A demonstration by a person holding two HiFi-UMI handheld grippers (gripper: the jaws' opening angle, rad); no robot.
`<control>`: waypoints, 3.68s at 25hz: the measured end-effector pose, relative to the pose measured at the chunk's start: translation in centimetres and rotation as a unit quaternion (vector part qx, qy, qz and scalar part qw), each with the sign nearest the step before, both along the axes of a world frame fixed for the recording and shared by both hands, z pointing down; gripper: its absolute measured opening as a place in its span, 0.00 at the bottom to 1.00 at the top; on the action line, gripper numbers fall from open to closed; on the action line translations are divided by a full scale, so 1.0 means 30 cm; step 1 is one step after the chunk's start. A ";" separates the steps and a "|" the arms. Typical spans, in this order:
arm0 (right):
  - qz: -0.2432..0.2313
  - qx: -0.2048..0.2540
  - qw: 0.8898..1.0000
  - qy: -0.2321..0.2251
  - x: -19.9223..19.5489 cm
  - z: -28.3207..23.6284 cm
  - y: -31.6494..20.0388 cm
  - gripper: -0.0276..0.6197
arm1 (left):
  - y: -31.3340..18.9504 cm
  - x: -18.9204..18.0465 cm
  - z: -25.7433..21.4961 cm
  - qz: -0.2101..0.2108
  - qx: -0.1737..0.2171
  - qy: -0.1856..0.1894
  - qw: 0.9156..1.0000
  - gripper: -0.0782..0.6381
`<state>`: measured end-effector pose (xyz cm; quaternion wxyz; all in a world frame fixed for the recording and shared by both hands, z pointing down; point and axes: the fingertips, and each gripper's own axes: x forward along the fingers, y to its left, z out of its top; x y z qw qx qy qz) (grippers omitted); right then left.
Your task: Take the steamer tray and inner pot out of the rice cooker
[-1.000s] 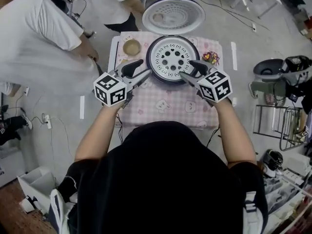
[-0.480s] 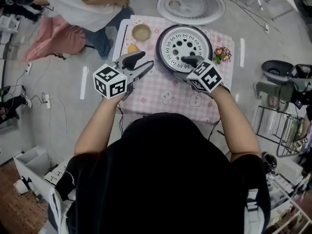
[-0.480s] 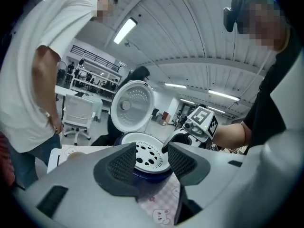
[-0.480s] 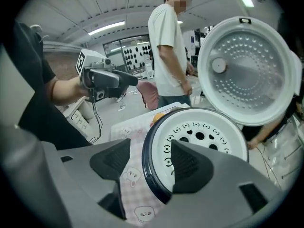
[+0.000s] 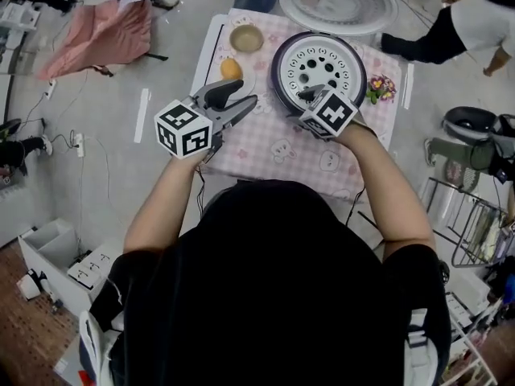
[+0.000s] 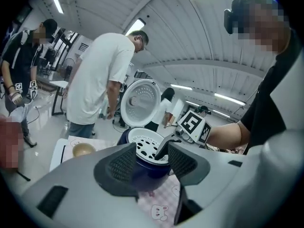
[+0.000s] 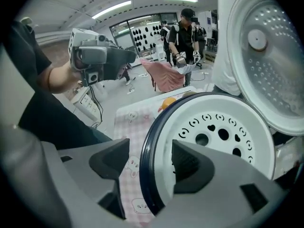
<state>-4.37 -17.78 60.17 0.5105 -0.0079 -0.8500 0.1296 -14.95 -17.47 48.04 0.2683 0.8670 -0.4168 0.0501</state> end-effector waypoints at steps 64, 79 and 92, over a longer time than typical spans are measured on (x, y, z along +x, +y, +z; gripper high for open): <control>-0.016 0.140 0.989 0.041 0.084 -0.217 -0.011 0.09 | 0.069 0.069 -0.025 0.049 0.001 0.022 0.999 0.41; 0.098 0.160 0.981 0.058 0.364 -0.309 0.056 0.09 | 0.122 0.222 -0.051 0.124 0.009 0.024 0.992 0.41; 0.184 0.151 0.968 0.085 0.651 -0.261 0.149 0.09 | 0.153 0.393 -0.033 0.188 0.002 0.014 0.982 0.41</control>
